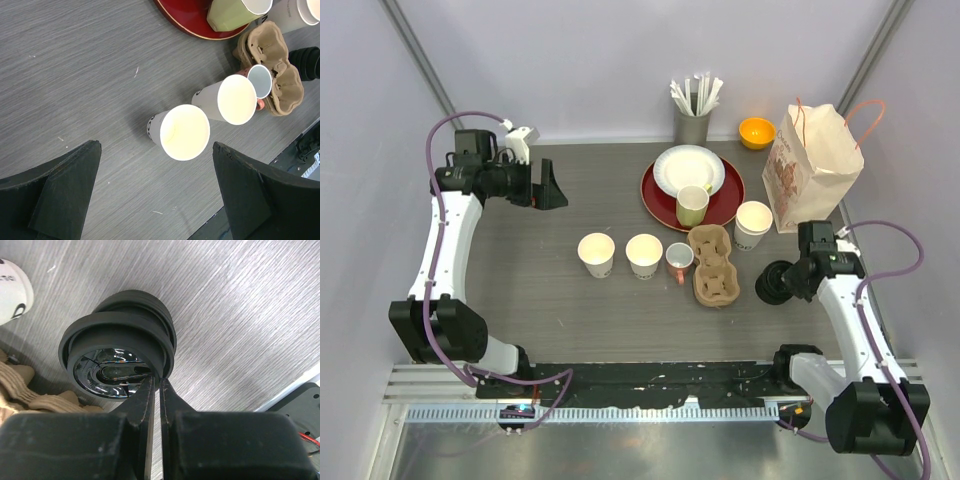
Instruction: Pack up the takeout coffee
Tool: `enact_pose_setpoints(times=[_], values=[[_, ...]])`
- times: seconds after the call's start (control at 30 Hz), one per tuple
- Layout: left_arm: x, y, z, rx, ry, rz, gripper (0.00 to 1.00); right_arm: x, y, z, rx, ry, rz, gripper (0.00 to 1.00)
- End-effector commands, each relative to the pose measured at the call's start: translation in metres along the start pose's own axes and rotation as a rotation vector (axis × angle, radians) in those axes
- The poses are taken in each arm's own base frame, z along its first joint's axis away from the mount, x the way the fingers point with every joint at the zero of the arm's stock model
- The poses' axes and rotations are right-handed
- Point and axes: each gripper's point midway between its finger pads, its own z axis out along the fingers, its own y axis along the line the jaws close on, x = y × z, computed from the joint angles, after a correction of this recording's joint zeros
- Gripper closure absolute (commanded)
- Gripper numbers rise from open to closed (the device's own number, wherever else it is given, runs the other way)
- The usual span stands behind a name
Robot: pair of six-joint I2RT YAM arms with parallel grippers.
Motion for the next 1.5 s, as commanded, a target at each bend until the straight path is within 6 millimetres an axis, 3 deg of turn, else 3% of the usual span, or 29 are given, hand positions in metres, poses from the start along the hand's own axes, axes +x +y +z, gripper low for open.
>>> enact_pose_setpoints(times=[0.0, 0.33, 0.53, 0.73, 0.77, 0.83, 0.87, 0.9, 0.93, 0.97, 1.03, 1.07, 1.13, 1.2, 1.3, 1.47], values=[[-0.013, -0.009, -0.010, 0.021, -0.042, 0.034, 0.02, -0.022, 0.008, -0.020, -0.045, -0.069, 0.007, 0.99], [-0.013, -0.008, -0.011, 0.014, -0.046, 0.037, 0.02, -0.048, 0.023, -0.060, -0.133, -0.130, -0.009, 0.99], [-0.008, -0.003, -0.010, -0.011, -0.033, 0.042, 0.02, -0.064, 0.052, -0.103, -0.271, -0.117, -0.040, 0.99], [-0.003, 0.013, -0.013, -0.099, -0.014, 0.076, 0.01, -0.082, 0.099, -0.153, -0.434, -0.098, -0.086, 0.99], [-0.002, 0.016, -0.014, -0.114, -0.011, 0.081, 0.01, -0.093, 0.107, -0.164, -0.457, -0.129, -0.080, 0.99], [0.000, 0.024, -0.015, -0.154, -0.002, 0.083, 0.01, -0.074, 0.138, -0.171, -0.487, -0.090, -0.195, 0.99], [0.001, 0.026, -0.016, -0.166, 0.001, 0.084, 0.01, -0.079, 0.152, -0.186, -0.507, -0.126, -0.224, 0.99], [0.002, 0.027, -0.017, -0.173, 0.005, 0.082, 0.01, -0.050, 0.175, -0.179, -0.492, -0.056, -0.351, 0.99], [0.005, 0.031, -0.017, -0.189, 0.014, 0.080, 0.01, -0.040, 0.188, -0.181, -0.499, -0.033, -0.408, 0.99], [0.007, 0.032, -0.017, -0.196, 0.018, 0.079, 0.01, -0.037, 0.206, -0.198, -0.551, -0.031, -0.449, 0.99], [0.010, 0.036, -0.019, -0.220, 0.026, 0.073, 0.01, 0.006, 0.234, -0.188, -0.544, 0.095, -0.628, 0.99], [0.011, 0.036, -0.018, -0.223, 0.029, 0.071, 0.01, 0.009, 0.250, -0.199, -0.578, 0.091, -0.670, 0.99], [0.013, 0.037, -0.020, -0.230, 0.034, 0.067, 0.01, 0.038, 0.262, -0.182, -0.523, 0.153, -0.811, 0.99], [0.015, 0.036, -0.020, -0.229, 0.042, 0.061, 0.01, 0.050, 0.270, -0.182, -0.521, 0.178, -0.876, 0.99], [0.016, 0.035, -0.021, -0.230, 0.045, 0.054, 0.01, 0.087, 0.282, -0.167, -0.514, 0.273, -0.989, 0.99], [0.016, 0.032, -0.019, -0.212, 0.037, 0.034, 0.01, 0.107, 0.291, -0.147, -0.449, 0.302, -1.046, 0.99]])
